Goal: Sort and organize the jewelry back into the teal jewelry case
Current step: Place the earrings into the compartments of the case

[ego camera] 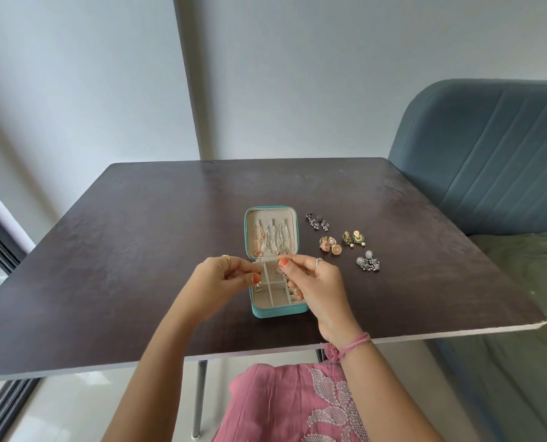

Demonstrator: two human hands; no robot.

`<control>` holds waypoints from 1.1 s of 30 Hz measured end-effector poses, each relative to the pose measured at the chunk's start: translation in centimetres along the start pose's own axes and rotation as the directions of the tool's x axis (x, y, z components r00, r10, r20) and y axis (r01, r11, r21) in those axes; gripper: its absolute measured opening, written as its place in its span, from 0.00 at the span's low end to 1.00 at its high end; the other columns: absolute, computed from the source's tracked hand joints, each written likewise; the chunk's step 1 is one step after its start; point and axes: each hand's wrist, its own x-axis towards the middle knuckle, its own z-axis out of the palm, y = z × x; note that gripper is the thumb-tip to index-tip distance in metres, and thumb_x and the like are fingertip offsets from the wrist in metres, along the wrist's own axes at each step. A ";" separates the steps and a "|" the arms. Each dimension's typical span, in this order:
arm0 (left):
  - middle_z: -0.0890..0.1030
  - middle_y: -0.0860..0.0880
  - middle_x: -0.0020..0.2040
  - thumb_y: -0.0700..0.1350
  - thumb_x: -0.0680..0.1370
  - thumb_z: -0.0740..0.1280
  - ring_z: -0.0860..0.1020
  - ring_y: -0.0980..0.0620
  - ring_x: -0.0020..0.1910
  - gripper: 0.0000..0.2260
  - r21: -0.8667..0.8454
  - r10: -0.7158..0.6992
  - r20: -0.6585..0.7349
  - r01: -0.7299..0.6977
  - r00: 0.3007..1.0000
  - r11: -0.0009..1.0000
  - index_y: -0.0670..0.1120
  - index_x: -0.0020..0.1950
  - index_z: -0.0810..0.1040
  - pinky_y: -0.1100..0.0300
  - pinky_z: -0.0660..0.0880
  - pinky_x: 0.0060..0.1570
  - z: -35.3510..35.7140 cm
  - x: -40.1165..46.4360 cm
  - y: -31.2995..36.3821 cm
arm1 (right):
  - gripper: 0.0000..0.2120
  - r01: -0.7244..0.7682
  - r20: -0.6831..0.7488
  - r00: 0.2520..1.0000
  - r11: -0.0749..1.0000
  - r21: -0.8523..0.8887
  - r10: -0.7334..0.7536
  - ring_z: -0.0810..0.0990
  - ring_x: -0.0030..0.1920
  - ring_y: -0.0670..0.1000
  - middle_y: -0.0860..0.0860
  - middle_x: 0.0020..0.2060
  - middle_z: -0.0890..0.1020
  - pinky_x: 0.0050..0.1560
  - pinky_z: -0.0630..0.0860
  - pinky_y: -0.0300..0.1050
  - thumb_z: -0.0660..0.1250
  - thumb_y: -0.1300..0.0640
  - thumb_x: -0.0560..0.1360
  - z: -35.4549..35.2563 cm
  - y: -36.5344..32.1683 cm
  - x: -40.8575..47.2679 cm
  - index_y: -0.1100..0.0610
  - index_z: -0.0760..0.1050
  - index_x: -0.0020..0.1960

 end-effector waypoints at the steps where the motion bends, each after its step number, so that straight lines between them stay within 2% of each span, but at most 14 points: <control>1: 0.81 0.60 0.42 0.41 0.76 0.70 0.77 0.71 0.34 0.05 0.028 -0.001 0.018 0.000 1.000 1.000 0.49 0.50 0.82 0.77 0.70 0.34 0.1 0.0 0.0 | 0.09 0.008 -0.008 1.000 1.000 -0.002 -0.008 0.77 0.32 0.40 0.47 0.38 0.84 0.31 0.72 0.32 0.70 0.57 0.75 0.0 0.1 0.0 0.56 0.82 0.54; 4: 0.82 0.59 0.41 0.42 0.75 0.71 0.79 0.68 0.37 0.05 0.105 -0.006 0.050 0.000 0.999 0.994 0.48 0.49 0.83 0.77 0.71 0.37 0.2 0.2 -0.1 | 0.10 0.014 -0.031 0.999 1.000 -0.026 -0.015 0.76 0.32 0.40 0.47 0.37 0.84 0.30 0.71 0.33 0.70 0.56 0.75 -0.2 0.4 -0.2 0.56 0.82 0.55; 7: 0.83 0.55 0.44 0.42 0.75 0.70 0.80 0.60 0.41 0.05 0.226 -0.015 0.077 -0.003 0.997 0.974 0.48 0.50 0.83 0.75 0.73 0.39 0.7 0.4 0.0 | 0.09 0.022 -0.038 0.999 1.000 -0.018 -0.022 0.75 0.31 0.40 0.47 0.35 0.83 0.29 0.71 0.33 0.70 0.56 0.75 -0.3 0.6 -0.3 0.56 0.82 0.54; 9: 0.83 0.54 0.45 0.42 0.76 0.70 0.79 0.58 0.41 0.05 0.295 -0.024 0.072 0.002 0.997 0.955 0.48 0.50 0.83 0.74 0.73 0.39 1.0 0.6 0.1 | 0.08 0.028 -0.038 0.999 1.000 -0.012 -0.029 0.75 0.31 0.40 0.48 0.34 0.83 0.28 0.71 0.33 0.70 0.57 0.75 -0.4 0.6 -0.3 0.55 0.83 0.53; 13: 0.83 0.53 0.49 0.41 0.76 0.67 0.79 0.56 0.43 0.08 0.433 -0.051 0.044 0.027 0.998 0.901 0.48 0.51 0.84 0.65 0.77 0.47 1.7 0.8 0.5 | 0.07 0.029 -0.046 0.998 0.999 -0.016 -0.030 0.77 0.34 0.43 0.53 0.39 0.85 0.29 0.71 0.34 0.70 0.56 0.75 -0.3 0.8 -0.2 0.53 0.83 0.51; 15: 0.83 0.52 0.50 0.42 0.76 0.66 0.79 0.54 0.43 0.08 0.533 -0.052 0.048 0.019 0.998 0.846 0.48 0.52 0.83 0.61 0.78 0.47 2.2 0.8 1.0 | 0.08 0.023 -0.048 0.999 0.999 -0.027 -0.025 0.79 0.36 0.45 0.54 0.42 0.85 0.30 0.73 0.34 0.70 0.55 0.75 -0.3 0.8 -0.1 0.54 0.83 0.53; 20: 0.82 0.49 0.52 0.42 0.76 0.65 0.81 0.49 0.45 0.10 0.631 -0.103 0.040 0.055 0.994 0.774 0.47 0.55 0.81 0.55 0.81 0.46 3.2 1.5 1.4 | 0.07 0.032 -0.041 0.999 0.999 -0.030 -0.033 0.76 0.32 0.42 0.51 0.36 0.84 0.28 0.71 0.34 0.70 0.54 0.74 -0.3 0.8 0.0 0.53 0.83 0.51; 24: 0.82 0.50 0.49 0.42 0.74 0.67 0.81 0.50 0.43 0.09 0.625 -0.141 -0.010 0.116 0.990 0.772 0.48 0.53 0.82 0.54 0.81 0.45 3.4 1.9 1.4 | 0.06 0.043 -0.014 0.999 0.996 -0.075 -0.044 0.76 0.32 0.42 0.54 0.38 0.84 0.29 0.71 0.34 0.70 0.55 0.75 -0.4 0.9 0.1 0.52 0.83 0.50; 27: 0.82 0.50 0.46 0.41 0.71 0.70 0.81 0.50 0.42 0.06 0.582 -0.126 -0.072 0.144 0.989 0.800 0.47 0.48 0.82 0.56 0.81 0.44 3.4 1.7 1.3 | 0.07 0.047 0.002 0.999 0.991 -0.129 -0.047 0.78 0.32 0.40 0.53 0.39 0.85 0.29 0.72 0.33 0.70 0.55 0.75 -0.5 0.9 0.2 0.53 0.83 0.52; 30: 0.82 0.51 0.42 0.40 0.68 0.74 0.80 0.50 0.42 0.07 0.481 -0.103 -0.129 0.153 0.986 0.864 0.47 0.40 0.78 0.61 0.76 0.40 2.7 1.4 0.9 | 0.09 0.041 0.000 0.999 0.986 -0.159 -0.041 0.78 0.32 0.39 0.50 0.38 0.84 0.30 0.72 0.32 0.70 0.56 0.75 -0.4 0.9 0.3 0.54 0.83 0.54; 33: 0.79 0.54 0.38 0.42 0.69 0.75 0.77 0.57 0.37 0.07 0.317 -0.049 -0.218 0.118 0.975 0.941 0.46 0.41 0.78 0.71 0.70 0.36 1.8 0.9 0.2 | 0.08 0.055 0.014 0.998 0.975 -0.216 -0.053 0.78 0.31 0.39 0.48 0.36 0.83 0.30 0.72 0.32 0.70 0.55 0.75 -0.4 0.9 0.3 0.53 0.83 0.53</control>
